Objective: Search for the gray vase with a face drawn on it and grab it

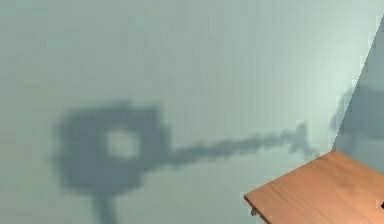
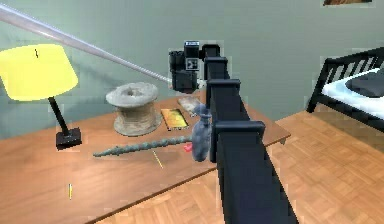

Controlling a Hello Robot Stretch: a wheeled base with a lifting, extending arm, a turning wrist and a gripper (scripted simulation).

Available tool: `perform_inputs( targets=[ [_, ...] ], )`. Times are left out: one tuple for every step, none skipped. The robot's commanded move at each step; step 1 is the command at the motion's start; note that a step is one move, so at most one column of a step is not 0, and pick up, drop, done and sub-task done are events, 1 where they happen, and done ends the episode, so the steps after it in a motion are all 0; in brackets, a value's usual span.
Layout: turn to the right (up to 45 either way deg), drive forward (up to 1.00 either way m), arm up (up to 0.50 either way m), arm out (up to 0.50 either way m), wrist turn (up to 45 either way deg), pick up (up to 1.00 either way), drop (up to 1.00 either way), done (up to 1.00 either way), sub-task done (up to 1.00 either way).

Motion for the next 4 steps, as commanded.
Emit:
perform_inputs(
  targets=[
    [0.0,0.0,-0.1,0.0,0.0,0.0,0.0,0.0,0.0],
    [0.0,0.0,0.0,0.0,0.0,1.0,0.0,0.0,0.0],
    [0.0,0.0,0.1,0.0,0.0,0.0,0.0,0.0,0.0],
    [0.0,0.0,0.0,0.0,0.0,0.0,0.0,1.0,0.0]
  ],
)
